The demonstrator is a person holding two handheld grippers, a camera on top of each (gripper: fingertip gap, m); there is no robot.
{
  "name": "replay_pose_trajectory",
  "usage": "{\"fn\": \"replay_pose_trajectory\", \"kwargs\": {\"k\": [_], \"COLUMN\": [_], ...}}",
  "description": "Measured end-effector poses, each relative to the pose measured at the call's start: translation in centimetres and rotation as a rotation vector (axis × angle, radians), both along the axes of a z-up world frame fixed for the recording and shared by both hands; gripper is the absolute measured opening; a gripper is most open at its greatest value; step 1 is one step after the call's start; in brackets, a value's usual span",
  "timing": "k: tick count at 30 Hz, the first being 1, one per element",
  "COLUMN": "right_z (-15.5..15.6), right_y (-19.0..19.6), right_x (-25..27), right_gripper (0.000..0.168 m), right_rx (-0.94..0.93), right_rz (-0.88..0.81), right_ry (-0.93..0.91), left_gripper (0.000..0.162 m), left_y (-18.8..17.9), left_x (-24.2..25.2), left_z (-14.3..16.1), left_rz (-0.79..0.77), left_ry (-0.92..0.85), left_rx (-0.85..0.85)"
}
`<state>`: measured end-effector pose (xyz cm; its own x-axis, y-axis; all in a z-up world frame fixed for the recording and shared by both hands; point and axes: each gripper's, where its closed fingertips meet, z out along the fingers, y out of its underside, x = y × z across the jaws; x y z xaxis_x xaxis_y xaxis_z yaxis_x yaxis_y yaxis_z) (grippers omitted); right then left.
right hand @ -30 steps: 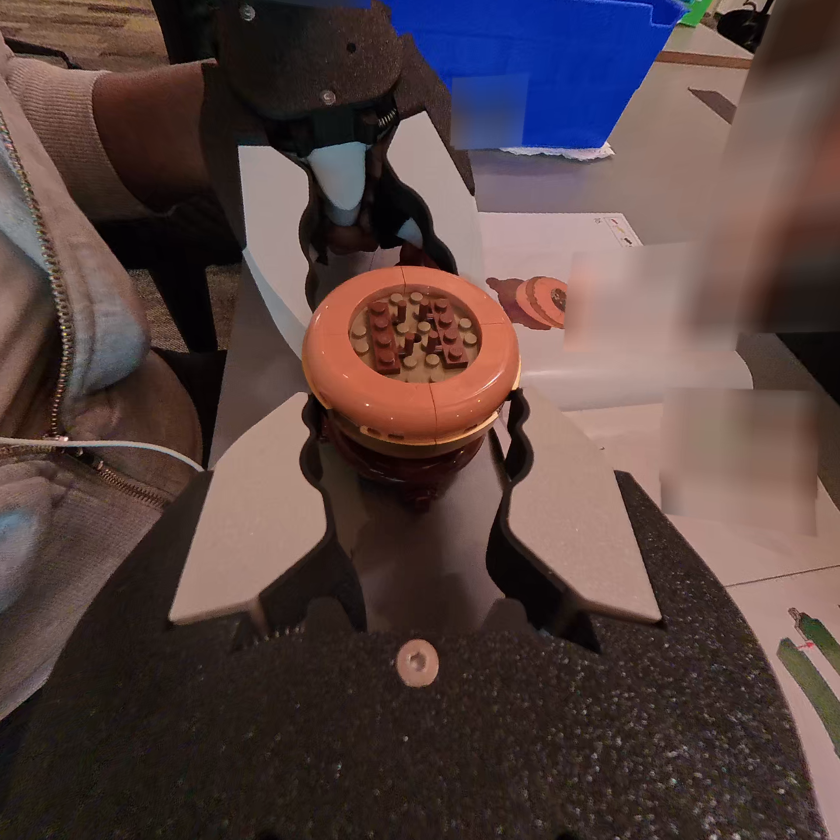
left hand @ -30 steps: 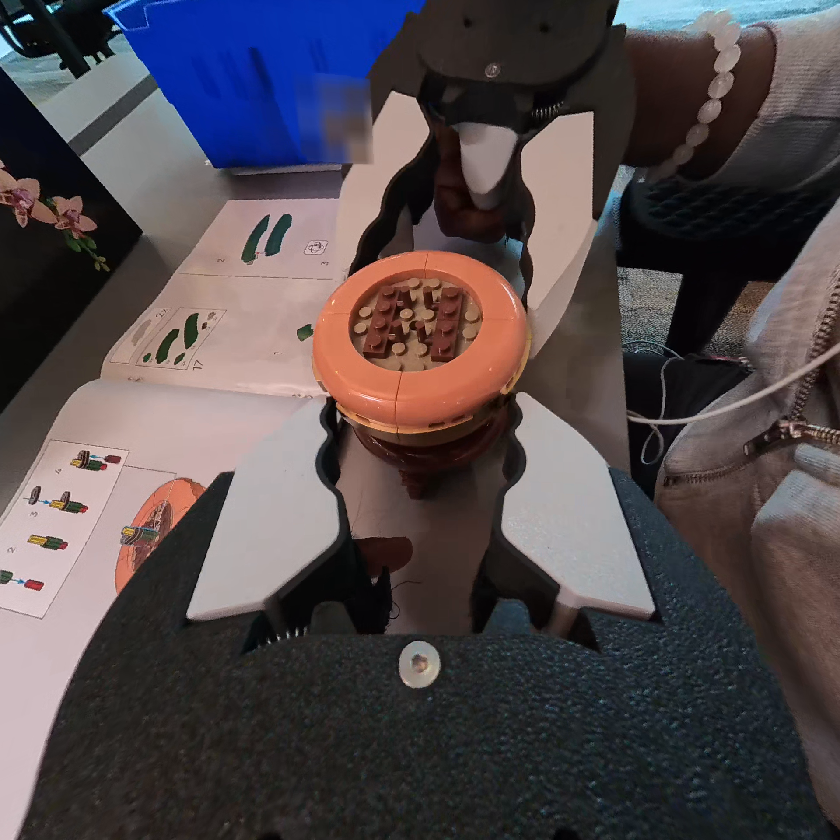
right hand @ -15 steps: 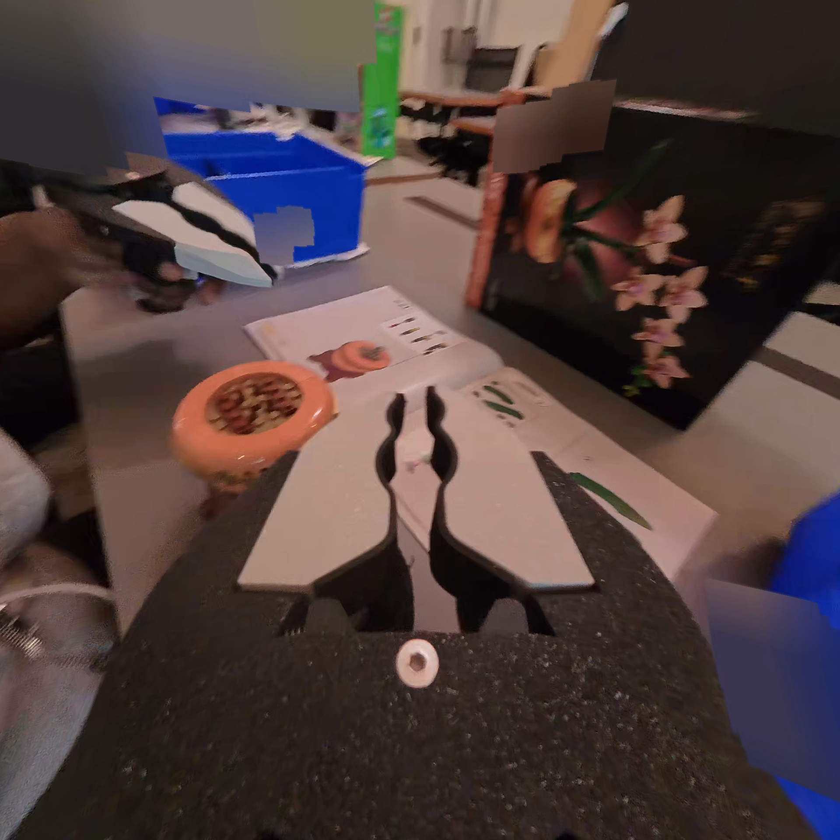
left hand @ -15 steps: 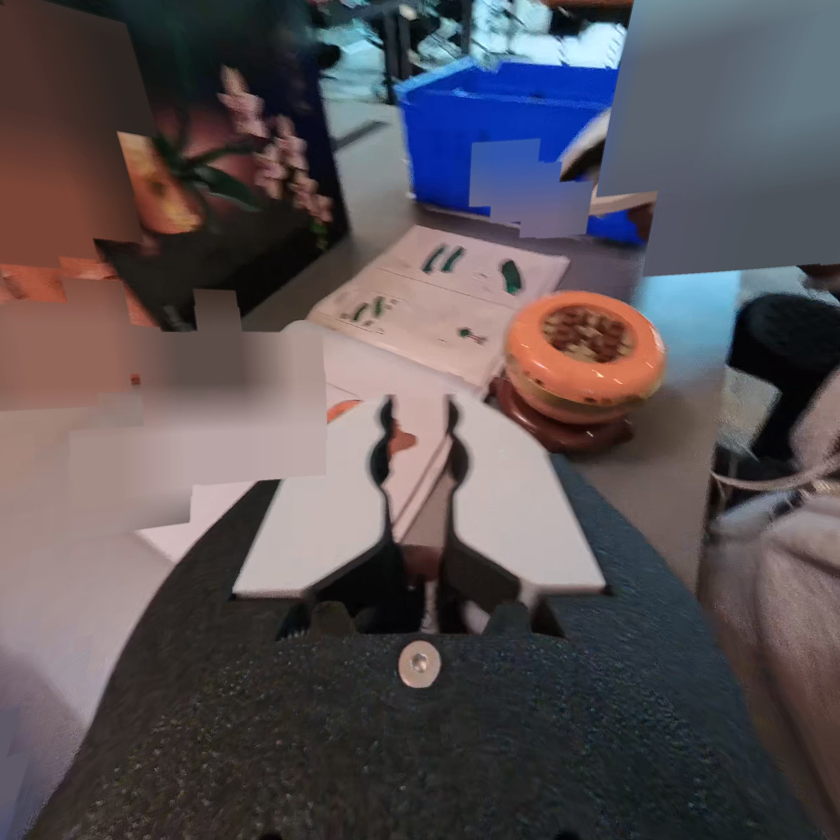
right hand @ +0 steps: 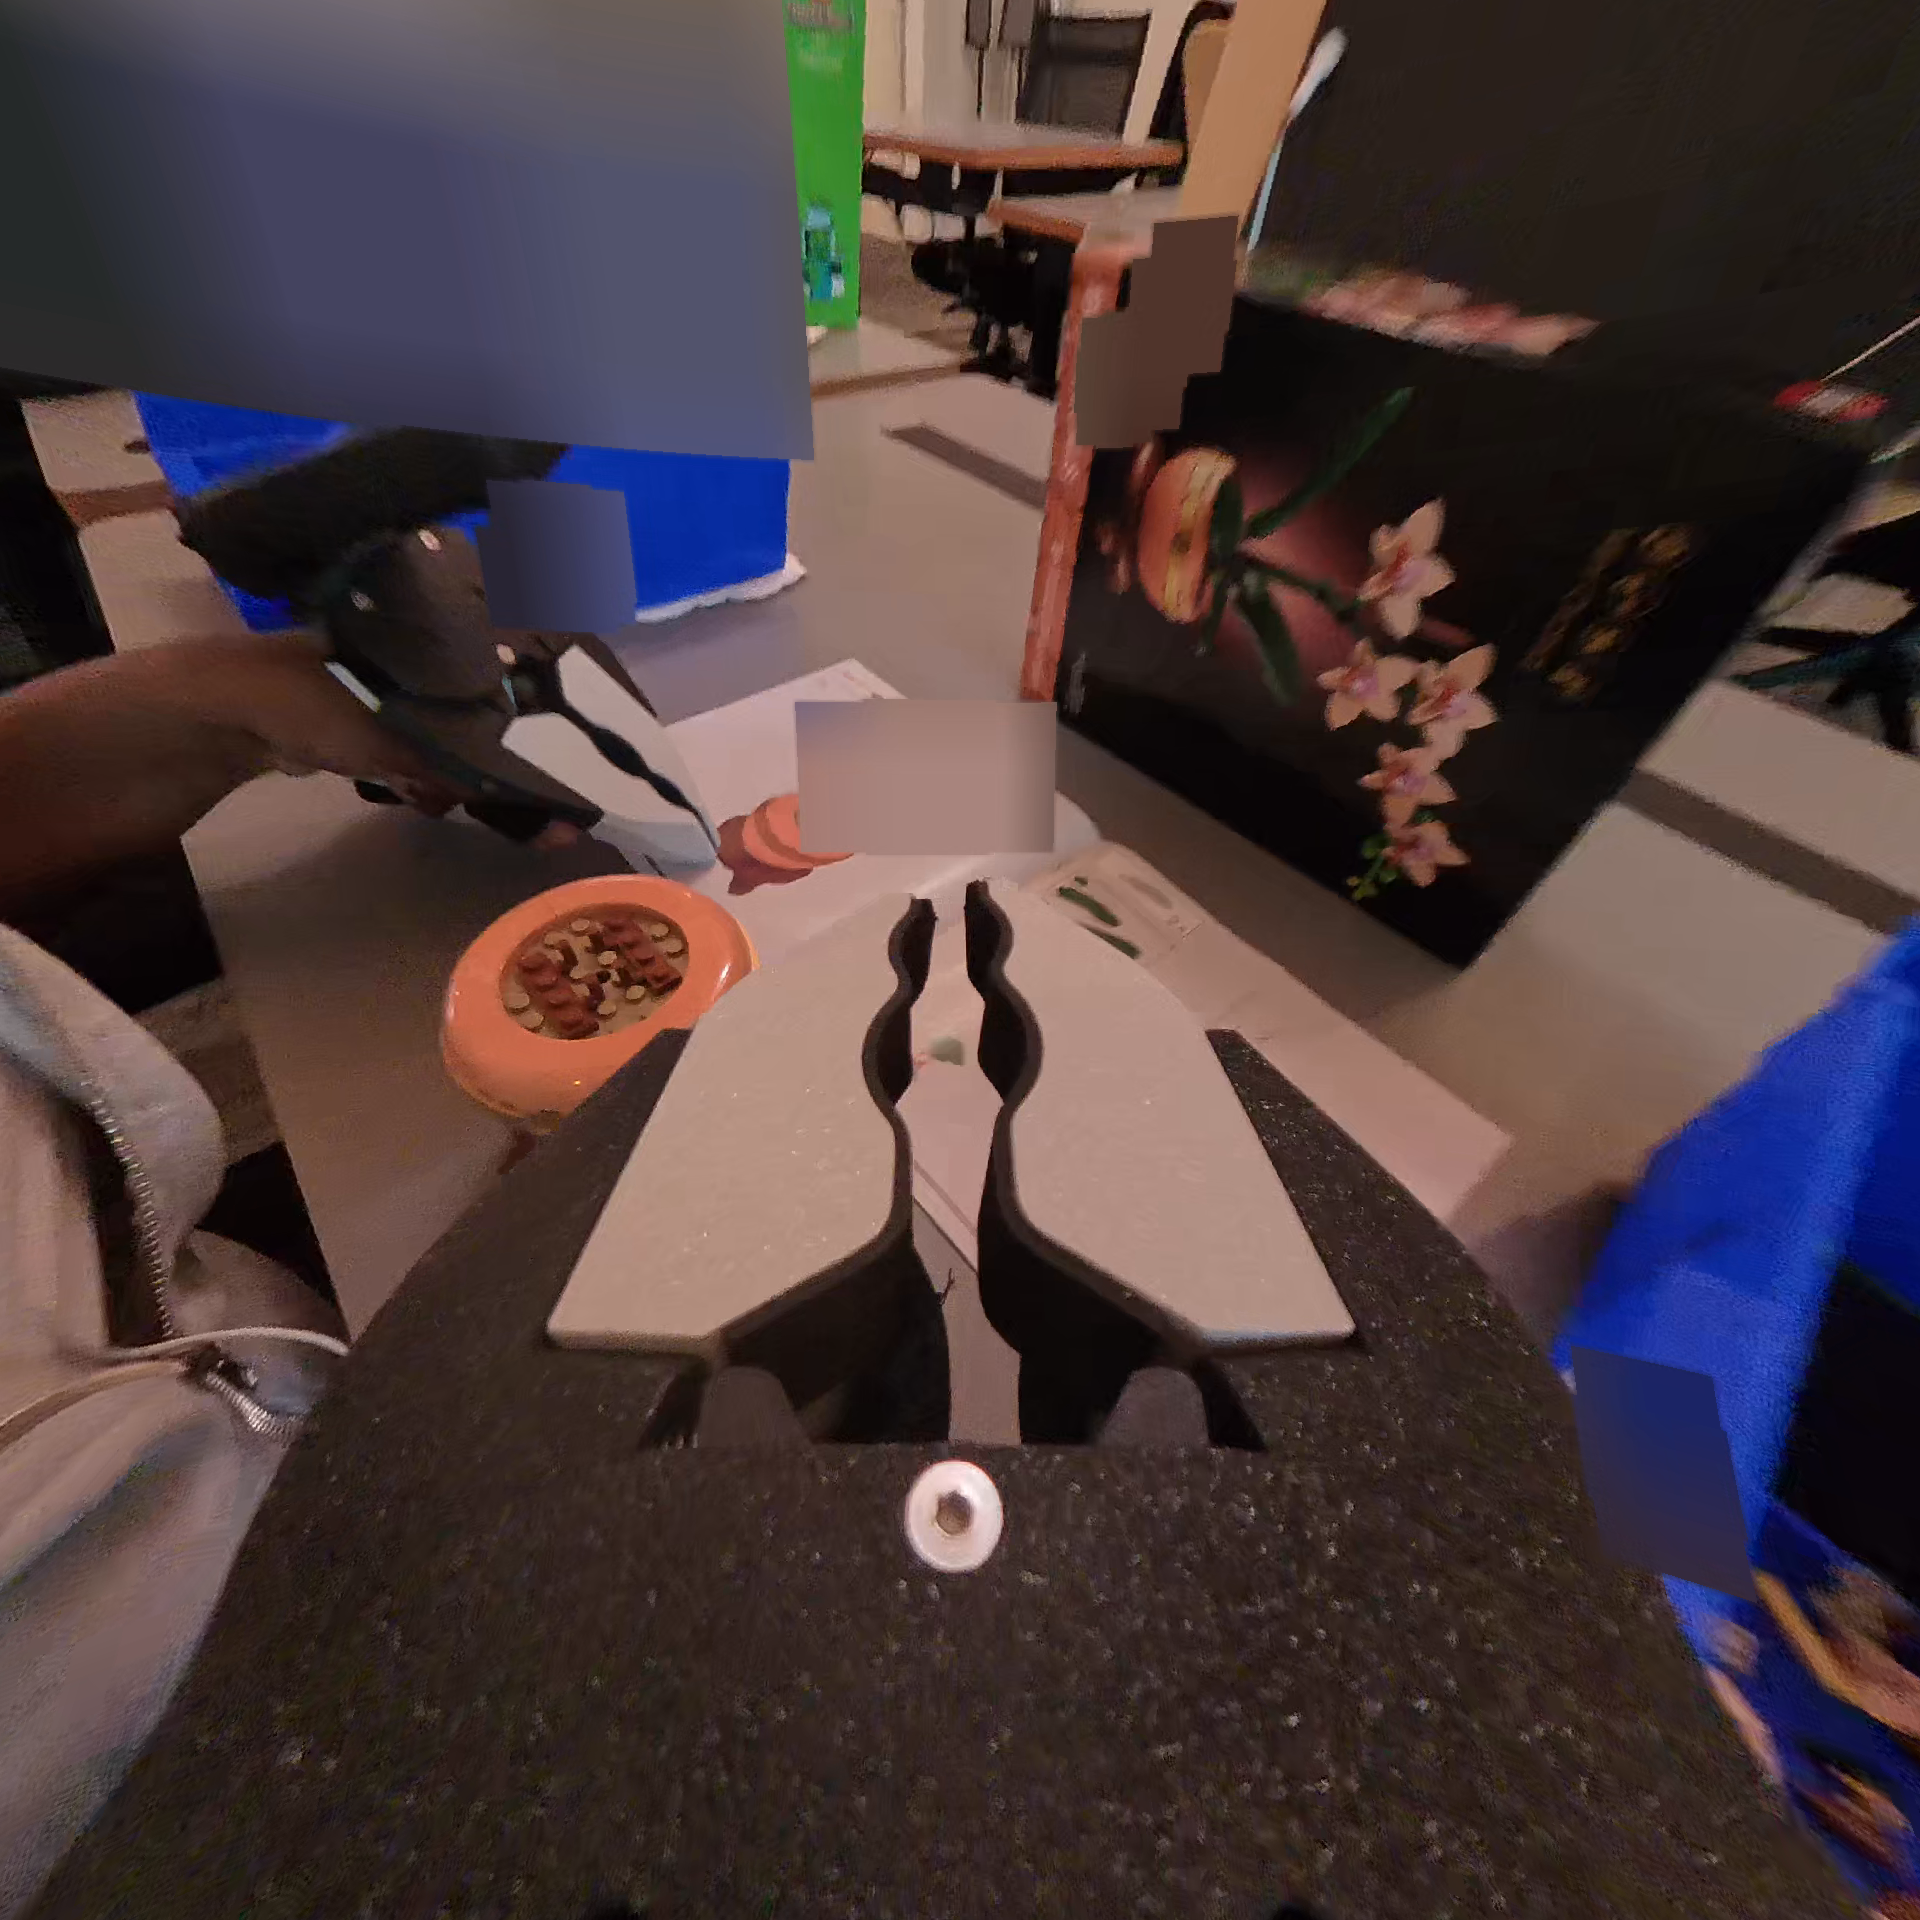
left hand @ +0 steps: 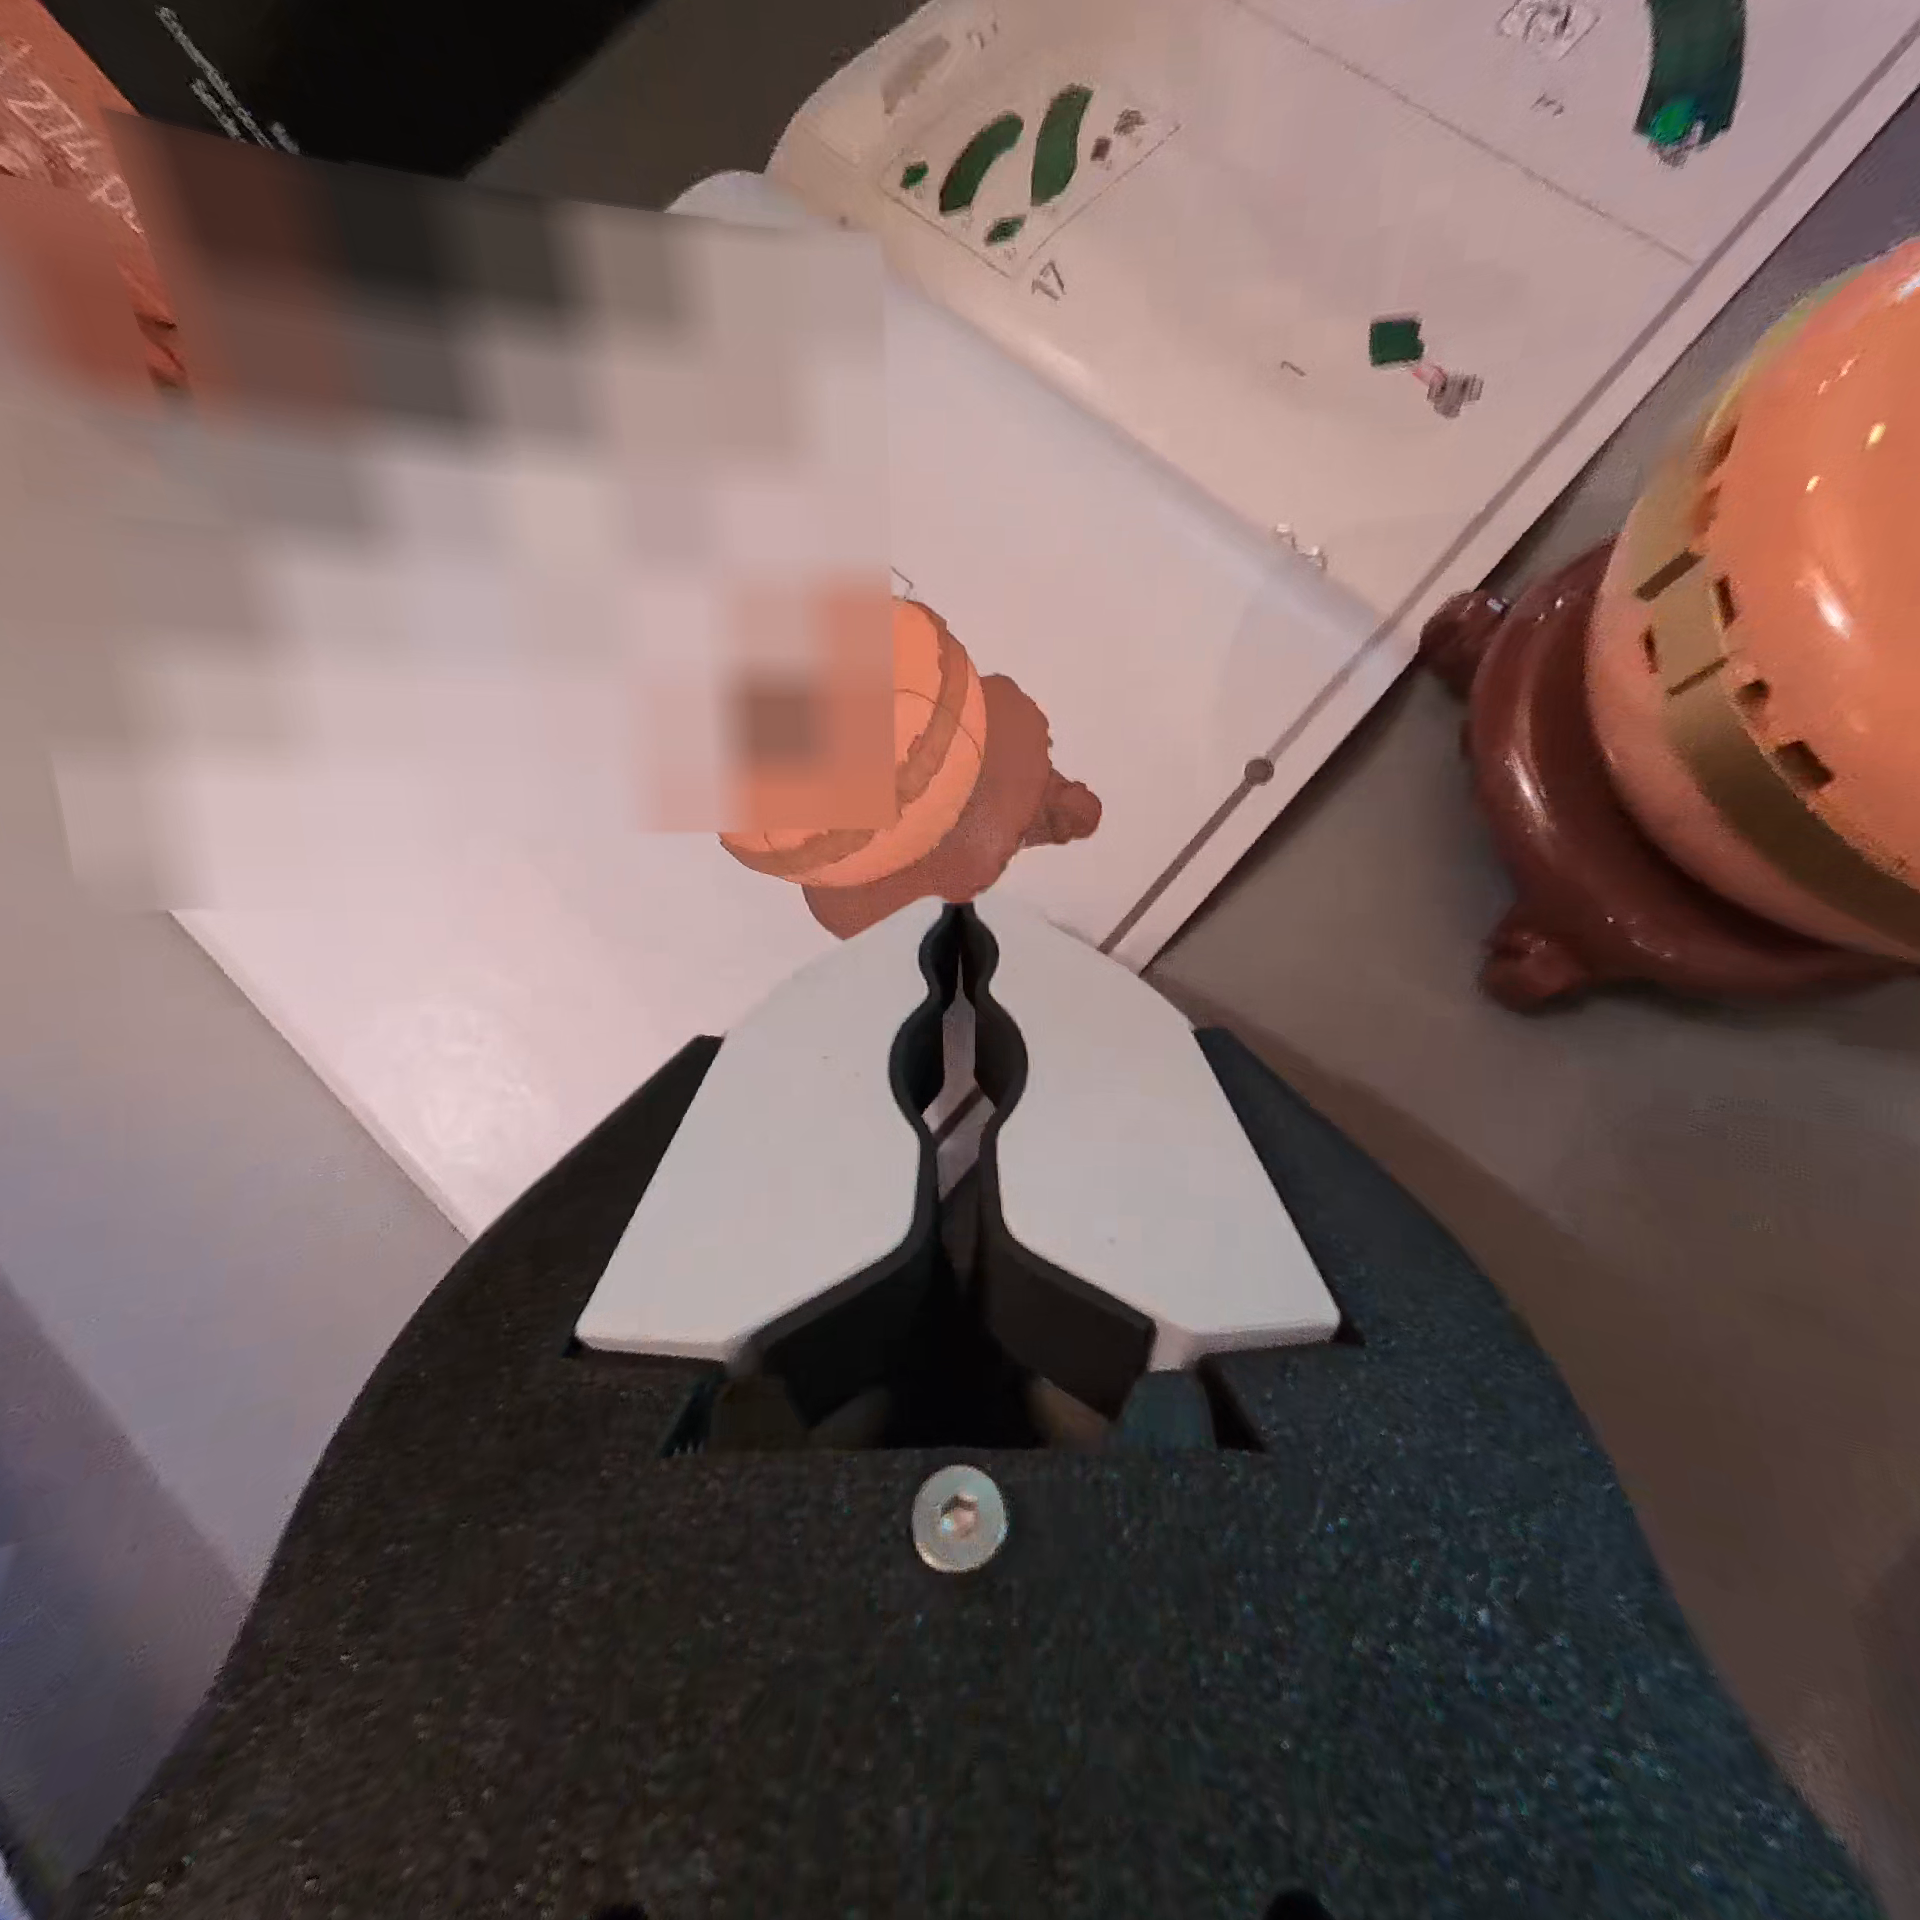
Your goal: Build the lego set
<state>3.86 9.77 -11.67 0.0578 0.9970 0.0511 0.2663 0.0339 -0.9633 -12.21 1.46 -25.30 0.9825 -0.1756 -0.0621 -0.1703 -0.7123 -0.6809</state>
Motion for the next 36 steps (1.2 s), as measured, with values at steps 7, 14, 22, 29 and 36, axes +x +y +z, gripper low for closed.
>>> {"fn": "replay_pose_trajectory", "kwargs": {"k": [7, 14, 22, 29, 36], "right_z": [2.8, -3.0, -9.2, -11.7, -11.3], "right_y": [9.3, 12.8, 11.2, 11.7, 12.9], "right_x": [12.4, 19.4, 19.5, 19.5, 20.9], "right_gripper": [0.009, 0.018, 0.014, 0.012, 0.021], "right_rx": [0.151, 0.173, 0.177, 0.040, -0.292], "right_rz": [-0.277, -0.013, 0.188, 0.002, -0.460], "right_ry": [-0.266, -0.692, -0.927, -0.977, -0.947], "left_gripper": [0.020, 0.038, 0.030, 0.028, 0.027], "left_y": [0.5, 3.8, 4.8, 5.0, 4.7], "left_x": [-1.4, -2.2, -3.4, -3.4, -3.9], "left_z": [1.7, 7.4, 10.4, 10.5, 11.5], "left_rz": [0.034, 0.008, 0.063, 0.053, 0.039], "left_ry": [0.038, 0.024, 0.130, 0.193, 0.246], "left_rx": [0.032, 0.257, 0.395, 0.399, 0.457]}}
